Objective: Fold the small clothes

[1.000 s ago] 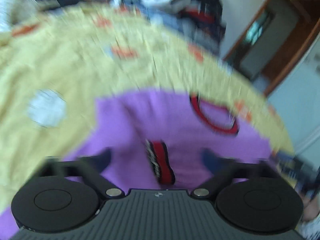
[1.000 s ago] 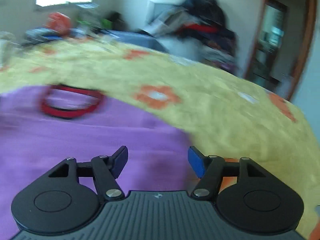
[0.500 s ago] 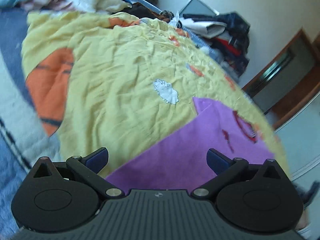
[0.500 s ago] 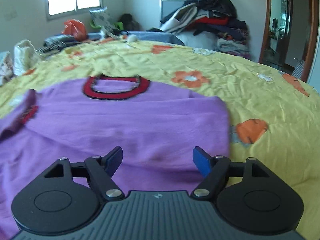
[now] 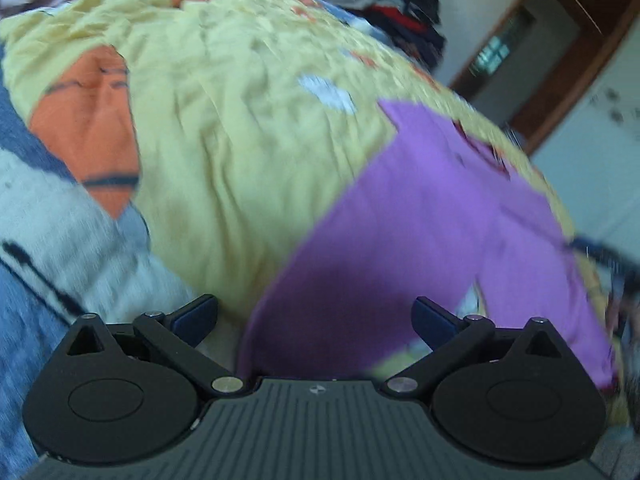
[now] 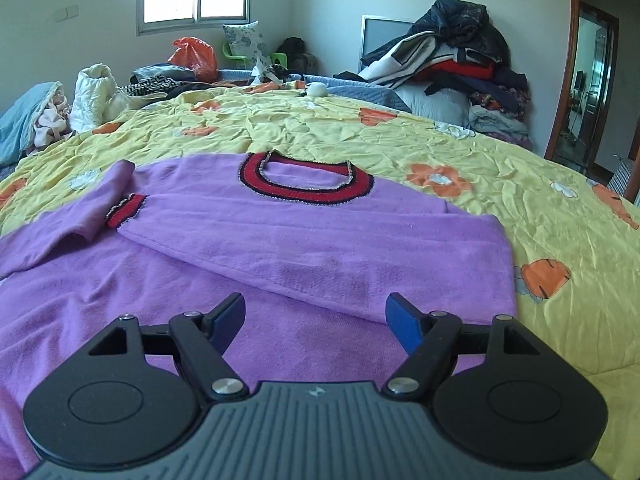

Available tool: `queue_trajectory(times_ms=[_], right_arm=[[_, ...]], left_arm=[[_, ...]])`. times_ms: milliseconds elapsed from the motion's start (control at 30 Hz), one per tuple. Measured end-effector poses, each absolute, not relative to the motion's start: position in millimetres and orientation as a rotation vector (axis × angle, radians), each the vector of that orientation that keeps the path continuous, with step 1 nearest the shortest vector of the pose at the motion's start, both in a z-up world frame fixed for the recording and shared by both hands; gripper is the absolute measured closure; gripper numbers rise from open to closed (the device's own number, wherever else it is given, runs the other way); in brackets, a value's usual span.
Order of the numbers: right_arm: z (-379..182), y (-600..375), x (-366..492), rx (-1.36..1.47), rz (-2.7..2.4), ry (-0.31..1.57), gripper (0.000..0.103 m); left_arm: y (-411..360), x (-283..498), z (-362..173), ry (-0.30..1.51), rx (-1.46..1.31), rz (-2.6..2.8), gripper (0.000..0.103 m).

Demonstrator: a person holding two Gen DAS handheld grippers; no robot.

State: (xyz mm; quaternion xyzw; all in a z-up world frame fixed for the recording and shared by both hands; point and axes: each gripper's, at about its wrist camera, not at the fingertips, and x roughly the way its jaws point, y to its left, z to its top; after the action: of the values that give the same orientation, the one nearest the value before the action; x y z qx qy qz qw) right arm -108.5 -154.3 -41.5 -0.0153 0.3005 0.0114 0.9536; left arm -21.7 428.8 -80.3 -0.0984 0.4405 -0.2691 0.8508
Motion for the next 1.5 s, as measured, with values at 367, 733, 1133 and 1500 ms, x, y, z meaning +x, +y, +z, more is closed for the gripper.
queue_trajectory(times_ms=[367,733,1133,1500], right_arm=[[-36.0,-134.3,-124.1,-0.079,0.050,0.588,0.026],[-24.6,-126.8,-132.6,-0.082,0.061,0.550,0.026],[-32.6,-130.1,-129.1,-0.016,0.102,0.546,0.026],[-43.1,-142.9,-131.0,0.047,0.110,0.534,0.026]], left_arm=[[424.6,-37.9,-81.8,0.865,-0.044,-0.534,0.051],[428.5,-53.7,-77.1,0.849,-0.045,-0.466,0.103],[386.9,4.3,18.1,0.956,-0.715,-0.746,0.103],[151.3,120.9,46.2,1.071,-0.638,-0.904,0.103]])
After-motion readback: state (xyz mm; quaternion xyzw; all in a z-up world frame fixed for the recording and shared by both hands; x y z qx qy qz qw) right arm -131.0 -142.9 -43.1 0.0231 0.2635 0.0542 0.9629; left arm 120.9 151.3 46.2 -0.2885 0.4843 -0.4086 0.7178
